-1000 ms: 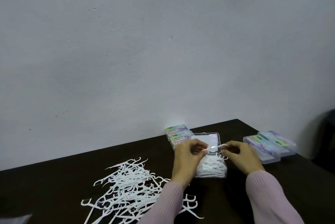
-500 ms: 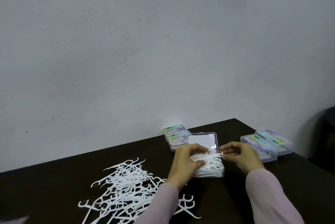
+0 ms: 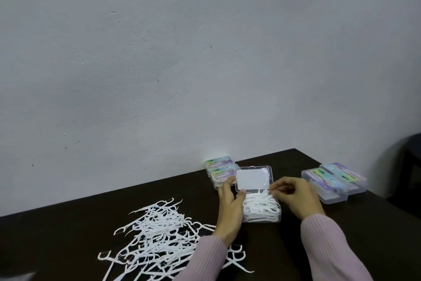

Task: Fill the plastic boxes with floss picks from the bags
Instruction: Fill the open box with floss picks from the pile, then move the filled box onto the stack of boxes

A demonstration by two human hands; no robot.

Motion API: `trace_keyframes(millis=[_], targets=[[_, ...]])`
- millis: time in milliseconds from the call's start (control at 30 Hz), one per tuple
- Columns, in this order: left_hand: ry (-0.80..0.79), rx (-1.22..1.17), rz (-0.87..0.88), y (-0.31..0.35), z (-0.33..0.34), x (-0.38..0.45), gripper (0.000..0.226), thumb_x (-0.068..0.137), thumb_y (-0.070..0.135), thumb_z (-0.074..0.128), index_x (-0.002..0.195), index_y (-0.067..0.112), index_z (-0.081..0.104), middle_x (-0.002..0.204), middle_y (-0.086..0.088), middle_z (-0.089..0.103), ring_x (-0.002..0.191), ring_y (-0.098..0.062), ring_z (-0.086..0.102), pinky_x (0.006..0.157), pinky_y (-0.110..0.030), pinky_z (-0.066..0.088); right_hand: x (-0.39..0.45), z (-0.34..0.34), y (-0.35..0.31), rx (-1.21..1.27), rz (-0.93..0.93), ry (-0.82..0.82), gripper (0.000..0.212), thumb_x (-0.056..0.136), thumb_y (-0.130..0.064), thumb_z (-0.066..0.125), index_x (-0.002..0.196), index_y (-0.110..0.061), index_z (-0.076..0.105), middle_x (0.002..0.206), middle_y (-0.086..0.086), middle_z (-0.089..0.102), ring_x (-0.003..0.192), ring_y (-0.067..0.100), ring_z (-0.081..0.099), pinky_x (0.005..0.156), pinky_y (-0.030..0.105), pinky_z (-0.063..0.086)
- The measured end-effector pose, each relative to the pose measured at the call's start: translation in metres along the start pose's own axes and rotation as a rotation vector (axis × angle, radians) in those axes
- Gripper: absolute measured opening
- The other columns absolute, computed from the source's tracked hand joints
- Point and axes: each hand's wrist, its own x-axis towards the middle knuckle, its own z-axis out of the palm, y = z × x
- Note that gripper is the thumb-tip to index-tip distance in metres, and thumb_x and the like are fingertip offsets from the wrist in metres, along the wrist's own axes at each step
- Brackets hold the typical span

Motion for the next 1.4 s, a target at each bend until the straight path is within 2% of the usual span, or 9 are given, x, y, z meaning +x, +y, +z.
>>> trace_keyframes(millis=[200, 367, 467, 600, 700, 800, 1033, 1233, 1400], targets=[[-0.082, -0.163, -0.114, 0.006, 0.002, -0.004, 0.048, 0.102, 0.022, 0.035, 0.146, 0.027, 0.016, 0.137, -0.003, 0.045, 0.106, -0.011, 0.056, 0.076, -0.018, 0.049, 0.002, -0.001, 0.003, 0.03, 0.152, -0.024, 0.016, 0.085, -0.003, 0.06, 0.084, -0.019, 0.062, 0.095, 0.002, 0.062, 0.088, 0.013, 0.058, 0.09, 0.031, 0.048], [-0.128, -0.096, -0.124, 0.006, 0.005, -0.004, 0.06, 0.099, 0.039, 0.035, 0.148, 0.032, 0.002, 0.152, -0.001, 0.028, 0.131, -0.018, 0.04, 0.109, -0.036, 0.035, 0.002, 0.003, 0.002, -0.041, 0.125, -0.038, 0.013, 0.082, -0.006, 0.064, 0.088, -0.017, 0.067, 0.095, -0.001, 0.062, 0.092, 0.011, 0.054, 0.094, 0.032, 0.043], [-0.108, -0.072, -0.12, 0.006, 0.006, -0.003, 0.064, 0.098, 0.041, 0.038, 0.149, 0.03, 0.0, 0.156, -0.001, 0.014, 0.137, -0.022, 0.031, 0.114, -0.043, 0.027, 0.001, 0.005, 0.003, -0.03, 0.113, -0.036, 0.014, 0.083, -0.006, 0.064, 0.094, -0.013, 0.068, 0.095, -0.001, 0.062, 0.092, 0.01, 0.053, 0.093, 0.03, 0.042], [-0.081, -0.139, -0.117, 0.003, 0.003, 0.003, 0.058, 0.098, 0.042, 0.037, 0.147, 0.028, 0.01, 0.152, -0.004, 0.021, 0.133, -0.022, 0.038, 0.11, -0.043, 0.035, 0.003, 0.006, 0.004, 0.089, 0.151, -0.046, 0.013, 0.088, -0.01, 0.058, 0.096, -0.015, 0.066, 0.097, 0.0, 0.062, 0.094, 0.012, 0.055, 0.091, 0.03, 0.043], [-0.079, -0.276, -0.154, 0.004, -0.003, 0.003, 0.046, 0.097, 0.042, 0.037, 0.135, 0.019, 0.023, 0.128, -0.013, 0.051, 0.104, -0.021, 0.062, 0.081, -0.03, 0.055, 0.005, 0.004, 0.005, 0.257, 0.22, -0.157, 0.015, 0.089, -0.006, 0.055, 0.092, -0.016, 0.065, 0.102, 0.003, 0.064, 0.097, 0.014, 0.059, 0.091, 0.032, 0.049], [-0.049, -0.364, -0.163, 0.007, -0.008, 0.002, 0.046, 0.097, 0.04, 0.038, 0.134, 0.015, 0.025, 0.116, -0.012, 0.059, 0.087, -0.016, 0.067, 0.061, -0.022, 0.055, 0.005, 0.004, 0.004, 0.324, 0.235, -0.287, 0.021, 0.083, 0.001, 0.06, 0.096, -0.015, 0.062, 0.107, 0.003, 0.063, 0.102, 0.016, 0.058, 0.097, 0.037, 0.046], [-0.04, -0.265, -0.196, 0.005, -0.012, 0.0, 0.014, 0.1, 0.025, 0.037, 0.111, 0.015, 0.038, 0.109, -0.013, 0.057, 0.087, -0.019, 0.063, 0.057, -0.02, 0.052, 0.002, 0.006, 0.006, 0.214, 0.192, -0.264, 0.015, 0.082, -0.006, 0.065, 0.09, -0.018, 0.065, 0.099, -0.006, 0.062, 0.103, 0.013, 0.056, 0.101, 0.039, 0.043], [-0.014, -0.303, -0.223, 0.006, -0.013, -0.001, 0.014, 0.097, 0.022, 0.042, 0.105, 0.017, 0.052, 0.113, -0.016, 0.06, 0.098, -0.028, 0.063, 0.076, -0.031, 0.054, 0.003, 0.009, 0.007, 0.193, 0.188, -0.224, 0.009, 0.08, -0.007, 0.066, 0.085, -0.015, 0.066, 0.094, -0.005, 0.062, 0.093, 0.008, 0.052, 0.096, 0.034, 0.038], [0.01, -0.267, -0.22, 0.005, -0.013, -0.002, 0.02, 0.097, 0.014, 0.039, 0.106, 0.014, 0.057, 0.113, -0.014, 0.059, 0.096, -0.024, 0.062, 0.072, -0.028, 0.052, 0.006, 0.008, 0.009, 0.251, 0.243, -0.236, 0.01, 0.083, -0.005, 0.062, 0.086, -0.014, 0.067, 0.1, 0.003, 0.064, 0.099, 0.016, 0.059, 0.097, 0.038, 0.046]])
